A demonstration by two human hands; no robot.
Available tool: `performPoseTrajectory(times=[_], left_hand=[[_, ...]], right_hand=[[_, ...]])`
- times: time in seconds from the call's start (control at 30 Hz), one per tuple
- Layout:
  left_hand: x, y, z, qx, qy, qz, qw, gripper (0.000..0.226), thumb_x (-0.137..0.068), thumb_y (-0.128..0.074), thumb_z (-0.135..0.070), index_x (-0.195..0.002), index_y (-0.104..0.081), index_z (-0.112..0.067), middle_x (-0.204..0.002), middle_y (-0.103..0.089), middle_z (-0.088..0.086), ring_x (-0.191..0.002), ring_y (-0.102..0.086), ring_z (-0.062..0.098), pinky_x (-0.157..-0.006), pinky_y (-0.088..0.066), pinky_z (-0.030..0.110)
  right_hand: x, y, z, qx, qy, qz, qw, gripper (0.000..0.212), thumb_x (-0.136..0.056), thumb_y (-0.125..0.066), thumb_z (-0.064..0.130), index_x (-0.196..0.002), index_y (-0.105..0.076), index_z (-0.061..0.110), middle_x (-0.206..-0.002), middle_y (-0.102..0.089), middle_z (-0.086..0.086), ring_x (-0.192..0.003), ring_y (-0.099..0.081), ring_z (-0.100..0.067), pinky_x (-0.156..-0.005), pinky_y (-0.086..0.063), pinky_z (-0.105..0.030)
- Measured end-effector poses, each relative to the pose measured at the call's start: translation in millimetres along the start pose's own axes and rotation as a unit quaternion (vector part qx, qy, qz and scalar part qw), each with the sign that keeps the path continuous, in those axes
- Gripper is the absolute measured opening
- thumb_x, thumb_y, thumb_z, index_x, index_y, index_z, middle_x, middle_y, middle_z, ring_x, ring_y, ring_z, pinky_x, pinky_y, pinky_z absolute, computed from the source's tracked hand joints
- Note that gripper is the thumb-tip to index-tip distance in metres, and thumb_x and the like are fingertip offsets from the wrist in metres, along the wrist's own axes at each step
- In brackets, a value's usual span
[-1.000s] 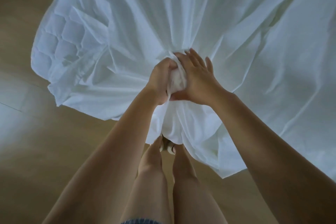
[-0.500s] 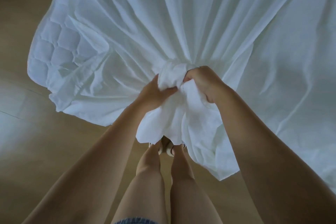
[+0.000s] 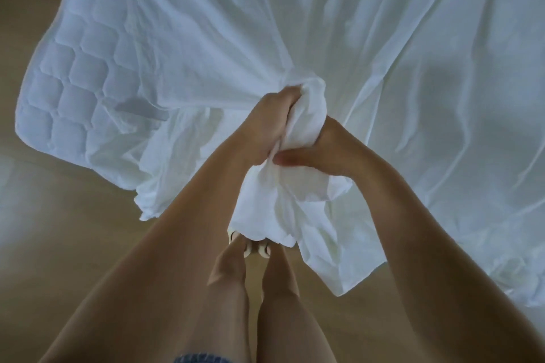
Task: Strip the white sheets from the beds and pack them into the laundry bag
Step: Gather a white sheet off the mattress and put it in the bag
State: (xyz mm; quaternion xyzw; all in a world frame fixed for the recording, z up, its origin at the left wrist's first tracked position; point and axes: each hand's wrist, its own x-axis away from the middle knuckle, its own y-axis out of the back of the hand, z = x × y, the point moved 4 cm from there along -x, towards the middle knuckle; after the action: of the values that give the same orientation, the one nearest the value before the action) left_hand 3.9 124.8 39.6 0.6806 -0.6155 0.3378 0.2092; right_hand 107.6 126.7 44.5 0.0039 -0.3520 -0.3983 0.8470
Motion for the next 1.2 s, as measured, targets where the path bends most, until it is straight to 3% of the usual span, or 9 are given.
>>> performPoseTrajectory(times=[0.27, 0.4, 0.5, 0.63, 0.73, 0.83, 1.0, 1.1, 1.2], left_hand=[[19.4, 29.5, -1.0, -0.155, -0.105, -0.198, 0.962, 0.031, -0.091, -0.052, -0.035, -0.074, -0.054, -0.009, -0.065, -0.056, -0.005, -0.066, -0.056, 0.012, -0.055, -0.04, 0.016], [29.5, 51.7, 19.9, -0.291, -0.187, -0.247, 0.905, 0.041, -0.089, -0.051, -0.048, -0.107, -0.055, -0.011, -0.107, -0.06, 0.003, -0.102, -0.053, 0.02, -0.09, -0.045, 0.026], [27.4, 67.3, 36.6, -0.394, -0.227, -0.142, 0.879, 0.096, -0.077, -0.05, -0.066, -0.152, -0.007, -0.025, -0.157, -0.019, 0.005, -0.144, -0.016, 0.021, -0.114, -0.018, 0.036], [12.4, 65.2, 49.9, -0.487, -0.154, 0.004, 0.859, 0.139, -0.052, -0.074, -0.07, -0.133, 0.036, -0.045, -0.155, 0.031, -0.004, -0.145, 0.023, 0.022, -0.115, -0.001, 0.055], [-2.4, 57.4, 41.1, -0.486, -0.178, 0.048, 0.854, 0.132, -0.052, -0.081, -0.064, -0.149, 0.005, -0.042, -0.161, 0.002, 0.005, -0.148, -0.005, 0.025, -0.114, -0.018, 0.05], [-14.3, 60.8, 41.3, -0.458, -0.148, 0.042, 0.876, 0.076, -0.065, -0.081, -0.048, -0.128, -0.044, -0.028, -0.117, -0.059, -0.005, -0.107, -0.058, 0.016, -0.082, -0.048, 0.027], [-18.2, 75.3, 45.1, -0.235, -0.049, -0.015, 0.971, 0.036, -0.048, -0.07, -0.044, -0.071, -0.06, -0.019, -0.07, -0.062, -0.003, -0.07, -0.061, 0.019, -0.064, -0.047, 0.034], [-13.0, 72.0, 46.1, -0.108, 0.032, 0.067, 0.991, 0.017, -0.063, -0.07, -0.029, -0.074, -0.068, -0.017, -0.068, -0.068, -0.001, -0.068, -0.067, 0.016, -0.063, -0.051, 0.031], [-4.4, 66.7, 43.1, -0.07, 0.121, 0.128, 0.982, 0.019, -0.085, -0.06, -0.027, -0.091, -0.068, -0.01, -0.079, -0.069, 0.006, -0.072, -0.067, 0.016, -0.064, -0.052, 0.026]], right_hand=[[-21.7, -23.8, 15.7, 0.064, -0.059, -0.018, 0.996, 0.014, -0.087, -0.055, 0.031, -0.073, -0.059, 0.028, -0.076, -0.066, 0.005, -0.079, -0.064, -0.017, -0.071, -0.049, -0.031], [-29.3, -26.0, 12.5, 0.115, -0.104, -0.058, 0.986, 0.016, -0.087, -0.054, 0.037, -0.082, -0.062, 0.024, -0.079, -0.066, 0.001, -0.075, -0.063, -0.019, -0.069, -0.051, -0.034], [-31.1, -23.5, 8.8, -0.001, -0.171, -0.06, 0.983, 0.023, -0.081, -0.06, 0.028, -0.097, -0.068, 0.013, -0.092, -0.071, -0.009, -0.081, -0.066, -0.023, -0.076, -0.054, -0.037], [-25.8, -32.5, 15.0, -0.176, -0.295, 0.068, 0.936, 0.01, -0.091, -0.049, 0.008, -0.093, -0.059, 0.008, -0.088, -0.061, -0.009, -0.068, -0.057, -0.012, -0.064, -0.045, -0.018], [-22.9, -39.4, 24.0, -0.355, -0.332, 0.094, 0.869, 0.012, -0.092, -0.042, 0.005, -0.094, -0.053, 0.004, -0.07, -0.056, -0.01, -0.058, -0.056, -0.014, -0.058, -0.046, -0.015], [-23.3, -31.1, 11.6, -0.112, -0.278, 0.007, 0.954, 0.024, -0.09, -0.058, 0.025, -0.107, -0.056, 0.009, -0.094, -0.059, -0.003, -0.074, -0.057, -0.01, -0.063, -0.048, -0.021], [-10.5, -31.1, 20.8, 0.157, 0.031, -0.096, 0.982, 0.094, -0.072, -0.076, 0.041, -0.147, -0.022, 0.025, -0.142, -0.027, -0.001, -0.131, -0.026, -0.017, -0.103, -0.029, -0.031], [-9.1, -40.8, 10.2, 0.327, 0.069, -0.013, 0.942, 0.113, -0.062, -0.081, 0.05, -0.15, -0.015, 0.023, -0.154, -0.013, -0.003, -0.142, -0.009, -0.019, -0.116, -0.015, -0.04], [-15.6, -40.9, 9.0, 0.295, 0.075, -0.027, 0.952, 0.099, -0.063, -0.083, 0.043, -0.143, -0.029, 0.017, -0.142, -0.035, -0.005, -0.13, -0.035, -0.023, -0.107, -0.033, -0.037]])
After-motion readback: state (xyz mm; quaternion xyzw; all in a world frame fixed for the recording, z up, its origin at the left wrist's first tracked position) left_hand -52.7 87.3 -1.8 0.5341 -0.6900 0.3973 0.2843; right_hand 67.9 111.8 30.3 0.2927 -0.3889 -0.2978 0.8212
